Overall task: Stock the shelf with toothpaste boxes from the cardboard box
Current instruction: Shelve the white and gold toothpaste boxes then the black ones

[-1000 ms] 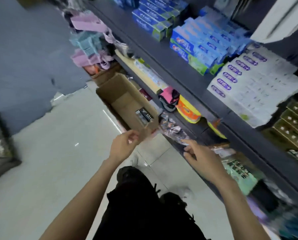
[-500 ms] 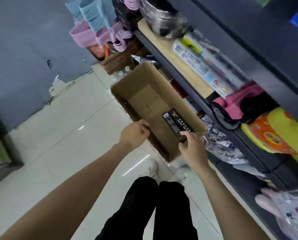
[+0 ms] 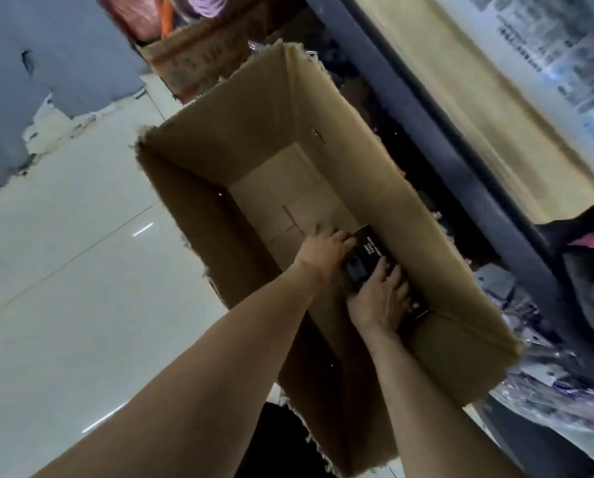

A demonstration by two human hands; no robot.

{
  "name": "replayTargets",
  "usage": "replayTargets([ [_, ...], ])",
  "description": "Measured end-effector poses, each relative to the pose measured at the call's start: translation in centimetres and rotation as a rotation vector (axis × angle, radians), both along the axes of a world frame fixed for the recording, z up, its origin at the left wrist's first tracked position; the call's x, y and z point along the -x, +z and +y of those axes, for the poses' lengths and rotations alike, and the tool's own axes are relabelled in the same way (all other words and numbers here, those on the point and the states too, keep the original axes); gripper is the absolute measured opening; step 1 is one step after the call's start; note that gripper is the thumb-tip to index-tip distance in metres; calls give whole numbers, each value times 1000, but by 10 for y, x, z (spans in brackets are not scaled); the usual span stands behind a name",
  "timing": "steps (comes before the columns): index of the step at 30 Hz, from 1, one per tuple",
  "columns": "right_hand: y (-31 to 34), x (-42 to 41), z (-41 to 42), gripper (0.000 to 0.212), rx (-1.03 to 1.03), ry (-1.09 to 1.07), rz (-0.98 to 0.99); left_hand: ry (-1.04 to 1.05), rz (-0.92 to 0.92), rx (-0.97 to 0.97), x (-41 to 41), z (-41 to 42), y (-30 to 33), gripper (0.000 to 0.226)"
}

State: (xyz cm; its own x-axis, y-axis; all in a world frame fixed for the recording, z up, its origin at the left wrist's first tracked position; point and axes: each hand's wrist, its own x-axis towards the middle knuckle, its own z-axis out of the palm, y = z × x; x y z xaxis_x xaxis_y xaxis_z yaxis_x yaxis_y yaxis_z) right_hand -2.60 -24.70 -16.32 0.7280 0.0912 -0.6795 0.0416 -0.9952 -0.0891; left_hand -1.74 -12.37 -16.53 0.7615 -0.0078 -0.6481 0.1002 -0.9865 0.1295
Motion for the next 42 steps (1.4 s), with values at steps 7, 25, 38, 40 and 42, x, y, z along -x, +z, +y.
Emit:
replayTargets([
  [7,-12,-19,-3,97,110,209,-48,-154,-6,-143,2,0,-20,72],
  [25,186,5,-5,72,-118,336,-254,-92,57,-256,47,32,134,67],
  [38,467,61,-65,35,-1139,-947,239,1233,-254,944,160,-7,460,21],
  [40,491,74,-73,41,-1177,-920,228,1191,-271,1004,168,-13,487,23],
  [42,513,87,-79,50,-1220,-878,196,1145,-273,1054,173,-19,506,21],
])
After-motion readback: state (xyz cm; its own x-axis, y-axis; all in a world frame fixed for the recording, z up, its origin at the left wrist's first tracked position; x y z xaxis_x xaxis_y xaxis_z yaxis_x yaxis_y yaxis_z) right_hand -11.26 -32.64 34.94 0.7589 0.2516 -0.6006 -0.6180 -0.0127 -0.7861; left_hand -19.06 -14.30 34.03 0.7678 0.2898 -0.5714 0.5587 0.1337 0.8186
